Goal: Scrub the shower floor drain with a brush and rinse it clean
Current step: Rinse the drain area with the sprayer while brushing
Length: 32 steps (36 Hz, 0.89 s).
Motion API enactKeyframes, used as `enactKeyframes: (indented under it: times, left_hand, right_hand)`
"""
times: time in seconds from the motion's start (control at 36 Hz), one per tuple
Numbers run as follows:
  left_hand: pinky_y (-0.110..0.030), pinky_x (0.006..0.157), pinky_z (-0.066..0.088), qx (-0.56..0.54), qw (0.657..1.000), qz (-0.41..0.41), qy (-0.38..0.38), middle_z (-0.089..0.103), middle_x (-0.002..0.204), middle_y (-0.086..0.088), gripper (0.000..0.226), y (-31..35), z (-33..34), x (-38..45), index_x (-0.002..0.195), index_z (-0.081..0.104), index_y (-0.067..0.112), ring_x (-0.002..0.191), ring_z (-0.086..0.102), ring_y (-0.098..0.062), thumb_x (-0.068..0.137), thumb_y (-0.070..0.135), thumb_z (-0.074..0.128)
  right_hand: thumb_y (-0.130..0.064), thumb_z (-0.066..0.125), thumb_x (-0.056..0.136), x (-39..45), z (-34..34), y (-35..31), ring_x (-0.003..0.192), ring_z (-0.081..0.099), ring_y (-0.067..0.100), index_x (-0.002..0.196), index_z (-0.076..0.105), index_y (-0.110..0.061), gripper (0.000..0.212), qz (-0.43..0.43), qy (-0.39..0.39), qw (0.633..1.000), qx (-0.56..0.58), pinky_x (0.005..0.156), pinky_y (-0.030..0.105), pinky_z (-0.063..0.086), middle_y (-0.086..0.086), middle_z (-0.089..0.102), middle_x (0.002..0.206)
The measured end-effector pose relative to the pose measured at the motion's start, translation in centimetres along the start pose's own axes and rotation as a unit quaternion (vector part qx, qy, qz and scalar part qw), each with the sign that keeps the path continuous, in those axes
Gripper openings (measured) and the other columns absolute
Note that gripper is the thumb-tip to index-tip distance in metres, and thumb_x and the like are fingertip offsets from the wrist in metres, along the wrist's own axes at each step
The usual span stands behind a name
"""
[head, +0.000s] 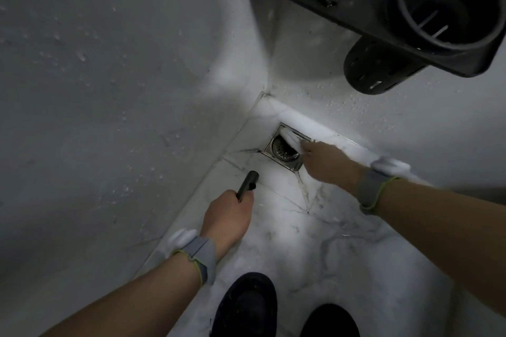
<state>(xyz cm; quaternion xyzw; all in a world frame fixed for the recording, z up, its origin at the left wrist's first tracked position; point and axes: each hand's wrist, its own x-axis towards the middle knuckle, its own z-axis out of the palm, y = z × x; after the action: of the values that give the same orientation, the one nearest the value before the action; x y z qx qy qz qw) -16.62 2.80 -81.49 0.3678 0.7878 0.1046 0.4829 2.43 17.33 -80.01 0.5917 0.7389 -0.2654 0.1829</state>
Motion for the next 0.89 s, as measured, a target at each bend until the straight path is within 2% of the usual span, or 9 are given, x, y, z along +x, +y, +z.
enactKeyframes:
  times: [0.11,0.19,0.25,0.36,0.44,0.58,0.67,0.78,0.89]
  left_hand:
    - [-0.027,0.051,0.034,0.003,1.000,-0.002,-0.001,0.051,0.068,0.002,0.047,-0.3,-0.3,0.2,0.073,0.045,0.019,0.056,0.048,-0.017,0.097,0.058,0.039]
    - [-0.026,0.052,0.036,0.001,1.000,-0.007,-0.003,0.052,0.067,0.002,0.046,-0.6,-0.4,0.1,0.072,0.045,0.020,0.056,0.049,-0.017,0.097,0.059,0.040]
    - [-0.026,0.051,0.036,-0.003,1.000,-0.009,-0.003,0.053,0.068,0.002,0.045,-0.6,-0.5,0.1,0.072,0.045,0.020,0.057,0.049,-0.017,0.097,0.057,0.041]
    - [-0.026,0.052,0.036,-0.001,1.000,-0.012,-0.007,0.053,0.069,0.002,0.044,-0.5,-0.3,0.0,0.072,0.045,0.020,0.058,0.050,-0.016,0.098,0.056,0.041]
    - [-0.025,0.050,0.033,0.006,1.000,-0.006,-0.007,0.053,0.069,0.003,0.044,-0.1,-0.4,-0.2,0.073,0.045,0.019,0.057,0.049,-0.014,0.099,0.055,0.040]
    - [-0.025,0.048,0.034,0.007,1.000,0.018,-0.018,0.053,0.068,0.003,0.045,0.4,-0.4,-0.2,0.075,0.048,0.018,0.055,0.048,-0.013,0.100,0.055,0.040]
    - [-0.025,0.049,0.035,0.009,0.999,0.028,-0.030,0.054,0.069,0.003,0.045,0.5,0.0,-0.5,0.076,0.048,0.018,0.056,0.049,-0.013,0.100,0.055,0.039]
    - [-0.026,0.051,0.037,0.009,0.999,0.030,-0.031,0.057,0.072,0.001,0.047,0.8,0.4,-0.7,0.078,0.051,0.017,0.059,0.052,-0.015,0.099,0.057,0.039]
    - [-0.025,0.051,0.037,0.015,0.999,0.032,-0.033,0.057,0.072,0.001,0.047,0.6,0.5,-0.9,0.078,0.050,0.016,0.059,0.052,-0.014,0.099,0.057,0.039]
  right_hand:
    - [-0.035,0.034,0.103,-1.0,1.8,0.2,0.087,0.064,0.027,0.152,0.026,-0.032,0.050,-0.059,0.002,0.998,-0.020,0.078,0.033,0.054,0.011,0.065,0.112]
    - [-0.037,0.035,0.101,0.2,0.2,2.6,0.102,0.064,0.032,0.152,0.022,-0.040,0.053,-0.020,0.052,0.993,-0.100,0.086,0.040,0.054,0.012,0.063,0.120]
    - [-0.036,0.035,0.101,0.5,0.0,2.8,0.111,0.061,0.032,0.153,0.023,-0.039,0.054,-0.001,0.053,0.995,-0.088,0.093,0.042,0.052,0.011,0.060,0.129]
    - [-0.036,0.035,0.101,-0.5,1.8,1.2,0.094,0.065,0.028,0.151,0.024,-0.040,0.051,-0.078,-0.013,0.995,-0.054,0.082,0.038,0.056,0.010,0.065,0.120]
    - [-0.037,0.036,0.101,0.7,0.2,3.1,0.104,0.063,0.030,0.152,0.023,-0.043,0.053,-0.031,0.048,0.994,-0.098,0.086,0.038,0.054,0.009,0.062,0.125]
    - [-0.032,0.039,0.101,-0.9,1.1,2.0,0.067,0.059,0.021,0.152,0.014,-0.044,0.058,-0.077,0.048,0.985,-0.149,0.058,0.029,0.052,0.002,0.058,0.085]
    - [-0.035,0.038,0.101,0.2,-0.6,3.4,0.074,0.061,0.024,0.151,0.023,-0.041,0.053,-0.051,0.105,0.975,-0.188,0.062,0.030,0.050,0.002,0.055,0.086]
    - [-0.035,0.037,0.101,-1.0,0.3,3.0,0.074,0.059,0.023,0.151,0.023,-0.041,0.052,-0.069,0.060,0.982,-0.167,0.059,0.027,0.044,0.002,0.056,0.088]
    - [-0.035,0.039,0.100,-0.4,-1.3,3.9,0.079,0.062,0.024,0.151,0.028,-0.037,0.052,-0.045,0.103,0.974,-0.199,0.065,0.029,0.048,0.005,0.061,0.098]
